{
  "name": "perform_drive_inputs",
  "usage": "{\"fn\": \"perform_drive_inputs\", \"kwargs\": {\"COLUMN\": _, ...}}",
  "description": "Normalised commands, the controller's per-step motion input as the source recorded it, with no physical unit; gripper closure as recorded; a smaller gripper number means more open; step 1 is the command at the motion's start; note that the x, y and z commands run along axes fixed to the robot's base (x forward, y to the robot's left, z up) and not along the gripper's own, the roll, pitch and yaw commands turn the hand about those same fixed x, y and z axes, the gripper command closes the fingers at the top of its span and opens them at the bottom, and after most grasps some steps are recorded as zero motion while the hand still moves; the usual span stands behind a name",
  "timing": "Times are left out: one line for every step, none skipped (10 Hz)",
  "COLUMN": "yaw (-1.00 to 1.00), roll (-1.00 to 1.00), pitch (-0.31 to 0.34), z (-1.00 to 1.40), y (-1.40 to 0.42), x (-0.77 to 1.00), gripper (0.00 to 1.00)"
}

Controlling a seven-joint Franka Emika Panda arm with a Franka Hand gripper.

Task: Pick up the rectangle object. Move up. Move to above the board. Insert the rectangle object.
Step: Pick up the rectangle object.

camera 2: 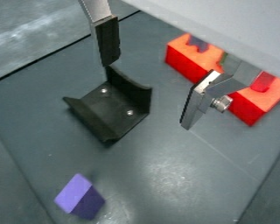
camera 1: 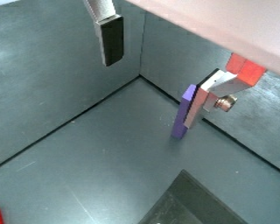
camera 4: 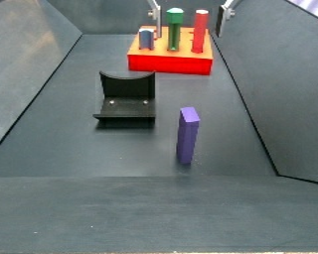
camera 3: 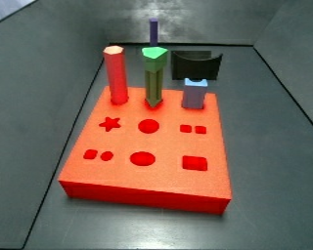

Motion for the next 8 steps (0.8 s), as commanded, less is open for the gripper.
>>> {"fn": "perform_drive_inputs", "kwargs": {"yaw": 0.29, "roll": 0.11, "pitch": 0.121, "z": -0.17, "y": 0.41, "x": 0.58, "gripper": 0.0}}
{"fn": "perform_drive_inputs", "kwargs": {"yaw": 0.28, "roll": 0.0, "pitch": 0.011, "z": -0.47, "y": 0.47, "x": 0.65, "gripper": 0.0}}
{"fn": "perform_drive_inputs", "kwargs": {"yaw": 0.33, "roll": 0.0, "pitch": -0.036, "z": -0.59, "y": 0.55, "x": 0.56, "gripper": 0.0}}
{"fn": "perform_drive_inputs", "kwargs": {"yaw": 0.39, "roll": -0.01, "pitch": -0.106, "z": -0.79, "y": 0.68, "x": 0.21, "gripper": 0.0}}
{"fn": "perform_drive_inputs", "kwargs": {"yaw": 0.29, "roll": -0.07, "pitch": -0.14, "z": -0.84, "y": 0.87, "x": -0.01, "gripper": 0.0}}
{"fn": "perform_drive_inputs", "kwargs": {"yaw": 0.19, "roll": -0.14, "pitch": -0.157, "z": -0.74, "y": 0.88, "x": -0.2, "gripper": 0.0}}
{"fn": "perform_drive_inputs", "kwargs": {"yaw": 0.08, "roll": -0.25, "pitch": -0.171, "z": -0.62, "y": 0.84, "x": -0.43, "gripper": 0.0}}
{"fn": "perform_drive_inputs", "kwargs": {"yaw": 0.1, "roll": -0.26, "pitch": -0.151, "z": -0.61, "y": 0.75, "x": -0.48, "gripper": 0.0}}
